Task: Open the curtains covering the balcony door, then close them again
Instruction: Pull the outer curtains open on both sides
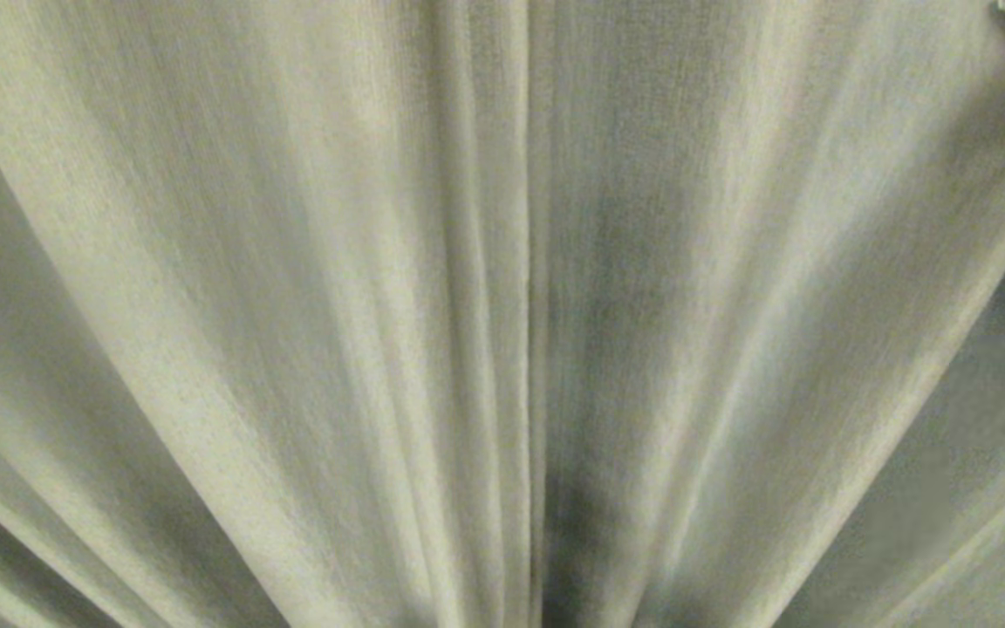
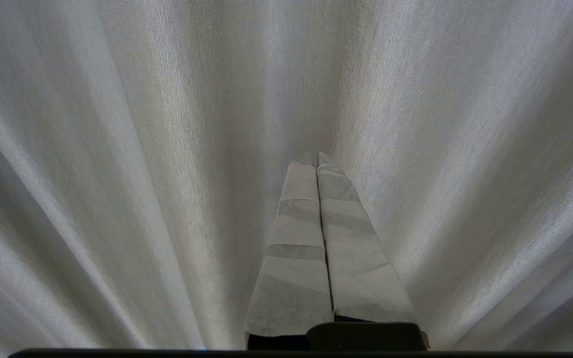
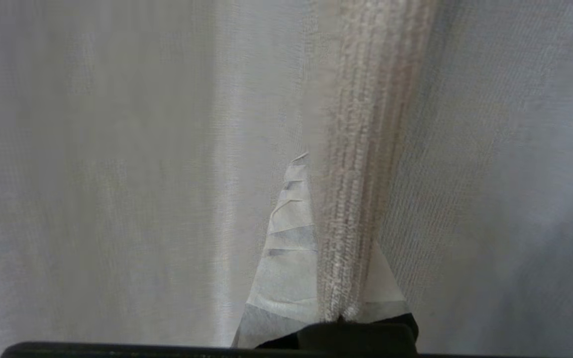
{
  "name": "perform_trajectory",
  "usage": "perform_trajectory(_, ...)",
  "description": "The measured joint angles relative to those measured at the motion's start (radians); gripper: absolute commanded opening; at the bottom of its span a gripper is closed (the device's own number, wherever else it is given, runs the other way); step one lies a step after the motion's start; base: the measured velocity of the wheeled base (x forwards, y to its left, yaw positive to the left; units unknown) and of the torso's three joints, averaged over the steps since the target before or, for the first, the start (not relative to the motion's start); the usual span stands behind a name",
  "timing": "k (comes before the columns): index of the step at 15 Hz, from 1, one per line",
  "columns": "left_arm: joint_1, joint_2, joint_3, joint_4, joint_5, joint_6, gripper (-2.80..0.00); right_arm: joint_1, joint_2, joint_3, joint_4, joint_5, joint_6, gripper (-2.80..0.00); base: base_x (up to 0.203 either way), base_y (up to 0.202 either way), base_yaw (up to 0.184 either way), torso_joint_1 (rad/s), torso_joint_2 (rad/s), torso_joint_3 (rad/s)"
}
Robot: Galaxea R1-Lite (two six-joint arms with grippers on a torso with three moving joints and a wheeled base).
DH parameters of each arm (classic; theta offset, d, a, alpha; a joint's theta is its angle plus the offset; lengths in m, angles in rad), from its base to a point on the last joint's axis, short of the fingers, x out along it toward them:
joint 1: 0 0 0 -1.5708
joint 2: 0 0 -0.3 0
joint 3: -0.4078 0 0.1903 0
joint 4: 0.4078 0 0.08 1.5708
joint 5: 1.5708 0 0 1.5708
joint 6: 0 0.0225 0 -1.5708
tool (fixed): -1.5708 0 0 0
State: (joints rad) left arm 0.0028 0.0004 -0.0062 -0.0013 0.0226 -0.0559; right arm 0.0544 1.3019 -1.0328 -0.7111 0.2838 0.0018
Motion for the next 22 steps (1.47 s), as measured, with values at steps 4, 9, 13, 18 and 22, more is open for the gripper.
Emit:
perform_trajectory(4,0.000,0.000,0.000,0.000,0.000,0.000,-2.80,-0.056,-0.012,0.003,0.011,0.000,0.004,-2.80,0.000,0.000,0.000,0.000,0.00,0.000)
perform_trajectory(9,0.000,0.000,0.000,0.000,0.000,0.000,-2.80,-0.181,-0.022,-0.012,0.007,0.001,0.004,-2.80,0.000,0.000,0.000,0.000,0.00,0.000)
perform_trajectory(13,0.000,0.000,0.000,0.000,0.000,0.000,-2.80,-0.302,-0.026,-0.039,0.021,0.002,0.006,-2.80,0.000,0.000,0.000,0.000,0.00,0.000)
perform_trajectory(18,0.000,0.000,0.000,0.000,0.000,0.000,-2.80,-0.472,-0.011,-0.118,0.109,0.002,0.005,-2.80,0.000,0.000,0.000,0.000,0.00,0.000)
perform_trajectory(22,0.000,0.000,0.000,0.000,0.000,0.000,-2.80,-0.596,0.034,-0.203,0.169,-0.001,-0.002,-2.80,0.000,0.000,0.000,0.000,0.00,0.000)
